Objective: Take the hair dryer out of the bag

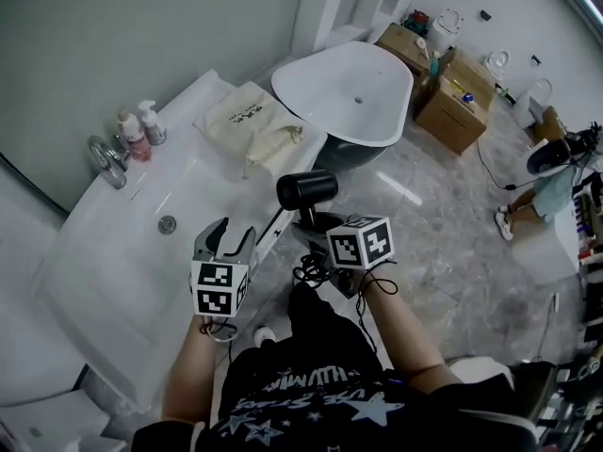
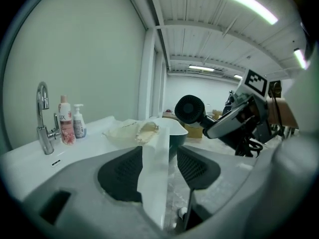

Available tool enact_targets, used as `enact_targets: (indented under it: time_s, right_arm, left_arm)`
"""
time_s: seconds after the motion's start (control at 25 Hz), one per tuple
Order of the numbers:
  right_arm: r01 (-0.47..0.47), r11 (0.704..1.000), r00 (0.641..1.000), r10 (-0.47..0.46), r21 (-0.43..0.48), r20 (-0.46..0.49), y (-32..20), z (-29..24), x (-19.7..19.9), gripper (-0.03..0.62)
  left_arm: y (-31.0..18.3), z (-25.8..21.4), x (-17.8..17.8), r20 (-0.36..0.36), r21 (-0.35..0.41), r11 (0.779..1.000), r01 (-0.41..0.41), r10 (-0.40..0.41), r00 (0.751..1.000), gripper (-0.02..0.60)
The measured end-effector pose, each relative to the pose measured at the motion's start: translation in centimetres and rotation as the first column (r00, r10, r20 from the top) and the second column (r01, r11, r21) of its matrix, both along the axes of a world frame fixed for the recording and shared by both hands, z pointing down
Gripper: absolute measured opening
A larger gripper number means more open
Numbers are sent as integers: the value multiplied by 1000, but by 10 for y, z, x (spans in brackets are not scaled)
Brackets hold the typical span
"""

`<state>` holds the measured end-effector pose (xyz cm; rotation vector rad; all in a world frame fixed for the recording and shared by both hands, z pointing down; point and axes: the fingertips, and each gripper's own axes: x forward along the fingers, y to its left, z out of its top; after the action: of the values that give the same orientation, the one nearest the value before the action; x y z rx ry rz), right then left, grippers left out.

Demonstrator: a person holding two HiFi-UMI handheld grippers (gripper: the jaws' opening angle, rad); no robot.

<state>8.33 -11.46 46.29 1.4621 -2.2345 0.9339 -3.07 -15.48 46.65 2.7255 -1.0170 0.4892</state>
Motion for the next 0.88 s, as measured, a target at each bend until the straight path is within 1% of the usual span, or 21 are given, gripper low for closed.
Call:
enact_targets:
  time_s: [0.08,0.2,0.4,0.52,0.64,0.76,0.88]
  right_arm:
    - [-14,1000,1000,14,-4,13,16,0,-6,186]
    - [-25,1000,999,25,-17,35,34,3,-10,184]
    - [-51,999,998,51,-7,37,36,16,-5,184]
    - [-60,998,997,60,-12,41,47,22,5,184]
    - [-58,998,997,59,-24,50,85,22,19,184]
    - [-53,998,997,55,-31,61,134,18,37,184]
    - [-43,998,997,46,-34,70,167,19,48,184]
  left_arm:
    - [17,-1,-2,-5,-2,1000,-18,18,1000,213]
    - [33,-2,-3,-14,-13,1000,-23,23,1000,176]
    - [35,9,-1,-25,-24,999,-30,29,999,97]
    - [47,18,6,-27,-48,998,-31,30,999,94]
    - [85,16,19,-14,-57,998,-26,25,1000,92]
    - [131,3,34,-5,-47,999,-16,16,1000,87]
    - [162,-1,43,-3,-49,999,2,-2,1000,84]
